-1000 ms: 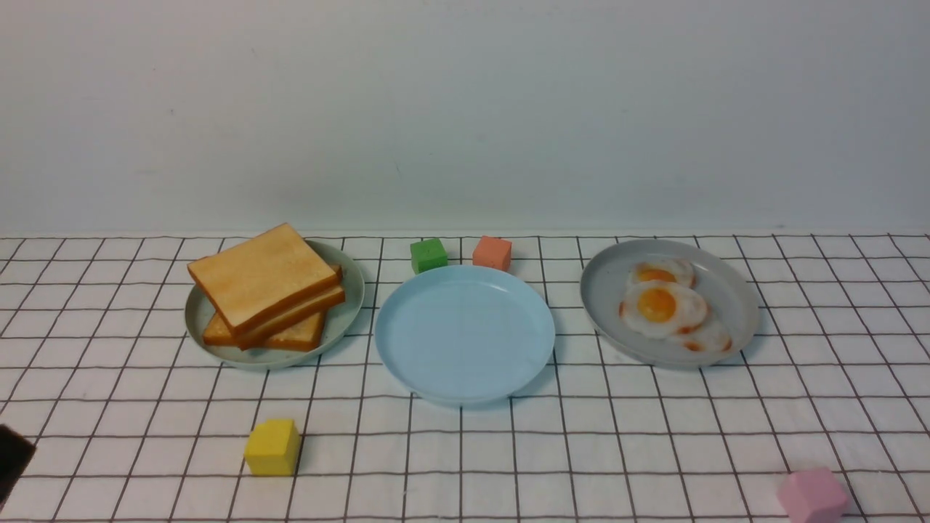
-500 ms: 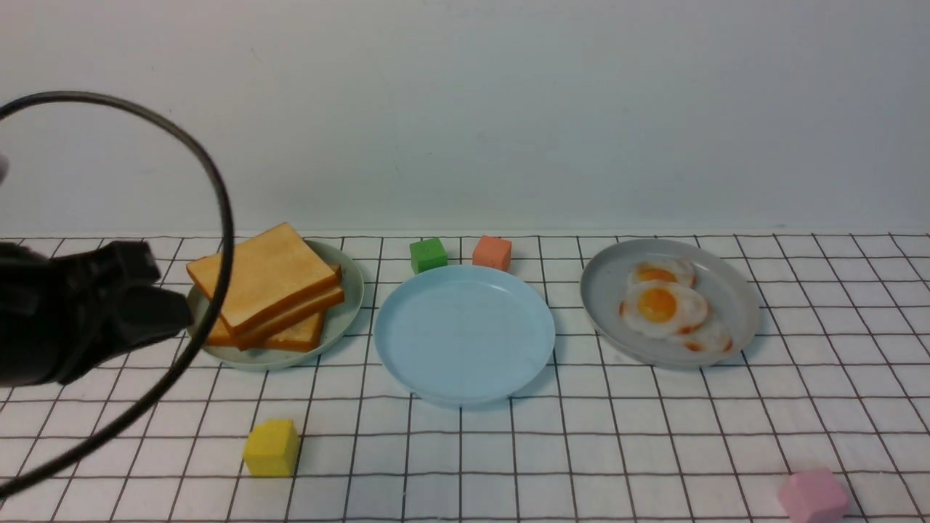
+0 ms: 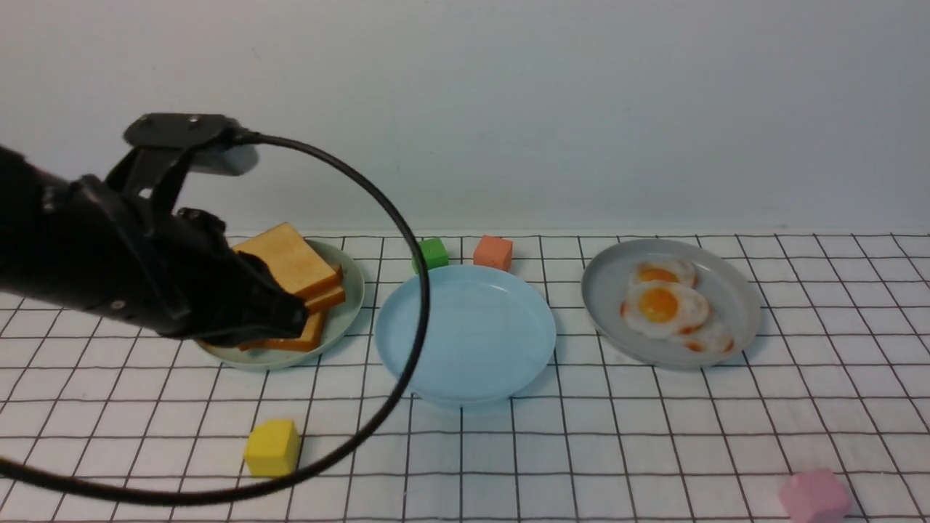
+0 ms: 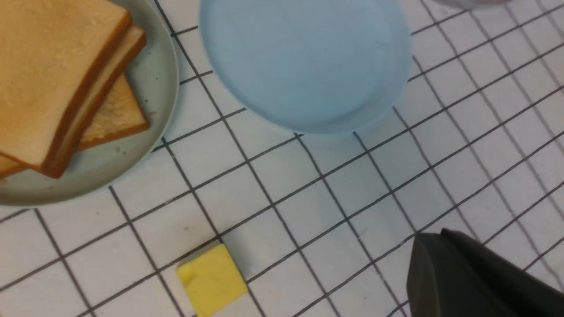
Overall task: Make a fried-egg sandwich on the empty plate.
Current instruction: Use the left arm to grab a slice of bread
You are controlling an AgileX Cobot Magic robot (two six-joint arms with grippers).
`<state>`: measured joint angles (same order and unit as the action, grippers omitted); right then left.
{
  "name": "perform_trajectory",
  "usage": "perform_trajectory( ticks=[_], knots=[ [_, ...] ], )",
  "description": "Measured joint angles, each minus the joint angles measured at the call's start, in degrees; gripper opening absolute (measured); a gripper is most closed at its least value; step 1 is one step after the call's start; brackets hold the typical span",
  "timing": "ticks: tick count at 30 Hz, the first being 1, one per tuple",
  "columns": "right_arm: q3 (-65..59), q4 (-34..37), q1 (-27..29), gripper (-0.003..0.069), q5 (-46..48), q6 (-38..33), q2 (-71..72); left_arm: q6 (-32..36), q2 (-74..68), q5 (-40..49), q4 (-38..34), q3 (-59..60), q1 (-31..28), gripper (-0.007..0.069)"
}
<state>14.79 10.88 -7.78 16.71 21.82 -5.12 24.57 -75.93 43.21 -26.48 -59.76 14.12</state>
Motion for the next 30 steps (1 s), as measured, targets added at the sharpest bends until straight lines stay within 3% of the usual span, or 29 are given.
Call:
perform_trajectory(
  ticks=[4,9,16,22,30],
  knots=[
    [19.53,-2.96,-6.32,-0.0004,22.51,-12.88,-13.64,-10.47,-7.54,3.13,12.51,-7.77,2.12,-0.0013],
    [35.11,-3.15,-11.69,-0.0009,42.6,-24.04,-27.54,-14.95,-18.4,6.19,19.76,-16.51,1.55,-0.0013],
    [38.59,-3.15,-20.45,-0.0005,46.11,-27.75,-32.58,-15.74,-31.08,9.69,20.79,-28.35,-1.78,-0.0013],
    [38.59,-4.05,-22.06,-0.0003,46.11,-28.11,-32.68,-15.81,-35.39,7.63,25.23,-31.05,-2.42,0.0006],
    [38.59,-5.33,-22.12,-0.0002,45.99,-28.15,-32.68,-15.81,-36.85,0.13,30.76,-31.48,-2.42,0.027]
  ],
)
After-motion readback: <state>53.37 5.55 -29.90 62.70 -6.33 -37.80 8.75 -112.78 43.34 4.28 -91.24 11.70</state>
